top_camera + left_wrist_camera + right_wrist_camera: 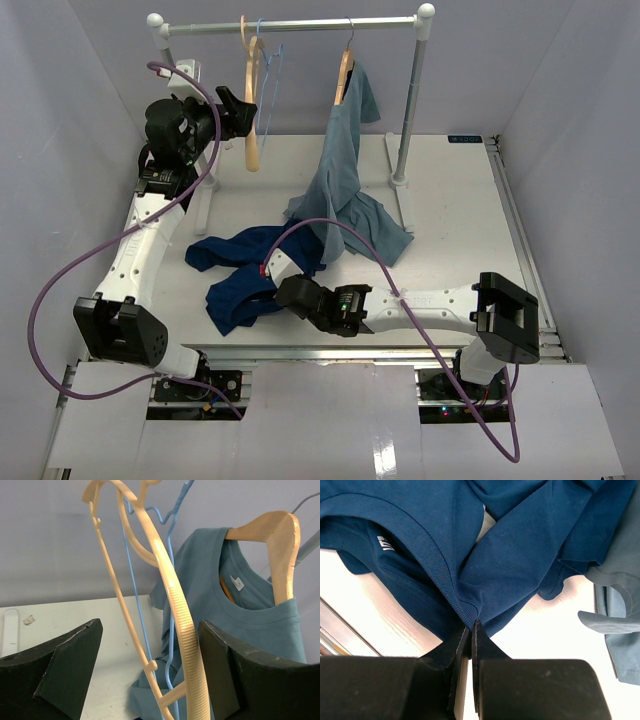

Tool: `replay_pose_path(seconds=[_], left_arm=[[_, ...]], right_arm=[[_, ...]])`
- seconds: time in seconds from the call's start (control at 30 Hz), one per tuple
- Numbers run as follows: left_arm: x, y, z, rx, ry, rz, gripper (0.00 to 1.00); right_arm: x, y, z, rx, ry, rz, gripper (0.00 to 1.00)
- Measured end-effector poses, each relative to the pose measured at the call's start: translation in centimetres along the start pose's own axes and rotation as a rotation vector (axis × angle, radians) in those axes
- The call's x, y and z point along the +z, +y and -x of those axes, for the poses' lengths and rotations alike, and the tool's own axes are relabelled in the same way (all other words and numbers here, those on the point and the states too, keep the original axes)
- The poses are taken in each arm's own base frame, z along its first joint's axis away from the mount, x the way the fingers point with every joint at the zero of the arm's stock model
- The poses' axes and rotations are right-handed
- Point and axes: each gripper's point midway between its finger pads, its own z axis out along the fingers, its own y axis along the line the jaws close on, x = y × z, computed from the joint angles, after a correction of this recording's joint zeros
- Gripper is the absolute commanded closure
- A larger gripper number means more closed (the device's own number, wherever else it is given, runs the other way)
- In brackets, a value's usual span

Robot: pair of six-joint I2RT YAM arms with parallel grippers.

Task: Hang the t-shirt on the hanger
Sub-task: Pick up the hanger from the clothesline.

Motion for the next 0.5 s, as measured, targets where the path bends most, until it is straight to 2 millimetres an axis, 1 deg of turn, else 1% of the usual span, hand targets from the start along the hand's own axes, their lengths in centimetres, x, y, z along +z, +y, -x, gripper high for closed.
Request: replay_pose_path(seconds=[0.23, 0.33, 0.5], left_arm=[[0.3, 0.9, 0.6, 0.046, -0.016, 0.045, 0.23], [0.5, 1.4, 0.4, 0.062, -0.009, 0.060, 0.26], [1.3, 1.9, -0.4, 0.085, 0.019, 0.061, 0.26]], right_arm=[[0.0, 0.0, 0.0, -0.001, 0.000, 0.000, 0.92], [0.0, 0.0, 0.0, -0.001, 0.000, 0.000, 0.92], [0.0, 0.0, 0.0, -0.001, 0.000, 0.000, 0.92]])
